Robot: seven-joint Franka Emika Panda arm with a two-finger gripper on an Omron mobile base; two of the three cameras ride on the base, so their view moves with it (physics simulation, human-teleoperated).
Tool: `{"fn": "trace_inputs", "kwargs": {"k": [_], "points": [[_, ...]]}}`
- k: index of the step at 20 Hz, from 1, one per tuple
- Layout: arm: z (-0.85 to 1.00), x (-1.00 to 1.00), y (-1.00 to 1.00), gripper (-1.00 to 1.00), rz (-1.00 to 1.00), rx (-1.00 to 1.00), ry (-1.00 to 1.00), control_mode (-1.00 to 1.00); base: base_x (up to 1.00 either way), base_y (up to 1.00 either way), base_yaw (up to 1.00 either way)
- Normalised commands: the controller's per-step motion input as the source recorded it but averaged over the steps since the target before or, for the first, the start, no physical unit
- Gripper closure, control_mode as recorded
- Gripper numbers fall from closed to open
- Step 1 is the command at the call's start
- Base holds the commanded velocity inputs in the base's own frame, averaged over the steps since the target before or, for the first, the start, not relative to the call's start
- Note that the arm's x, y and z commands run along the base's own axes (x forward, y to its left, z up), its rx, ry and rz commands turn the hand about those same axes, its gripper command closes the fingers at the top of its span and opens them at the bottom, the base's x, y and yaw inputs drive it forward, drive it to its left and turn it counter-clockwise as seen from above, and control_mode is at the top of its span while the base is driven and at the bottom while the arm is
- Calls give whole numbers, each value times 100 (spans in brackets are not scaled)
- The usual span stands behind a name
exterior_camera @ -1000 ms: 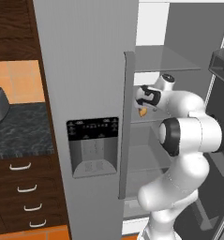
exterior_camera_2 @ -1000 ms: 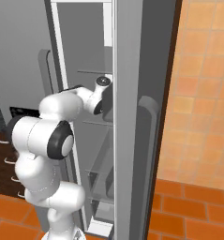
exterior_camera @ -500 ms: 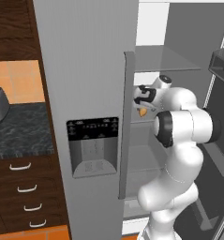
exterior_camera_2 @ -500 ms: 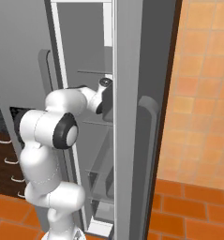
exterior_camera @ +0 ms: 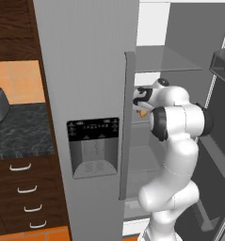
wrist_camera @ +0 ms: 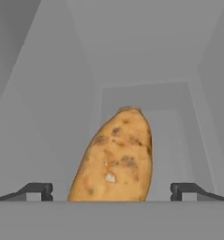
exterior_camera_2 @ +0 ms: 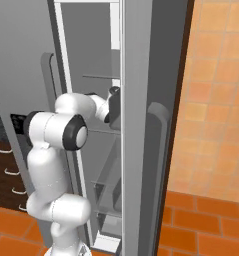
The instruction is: Place one potato and one fish in each tupperware on the nearby counter, to pack two identical lunches.
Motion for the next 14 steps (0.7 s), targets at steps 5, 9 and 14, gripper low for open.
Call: {"fn": "trace_inputs", "kwargs": {"k": [5, 9, 14], "points": [[-27, 21, 0, 100, 0, 0, 0, -100, 0, 0, 0], [-44, 4, 0, 100, 0, 0, 0, -100, 0, 0, 0], [-25, -10, 0, 100, 0, -1, -1, -100, 0, 0, 0]]}}
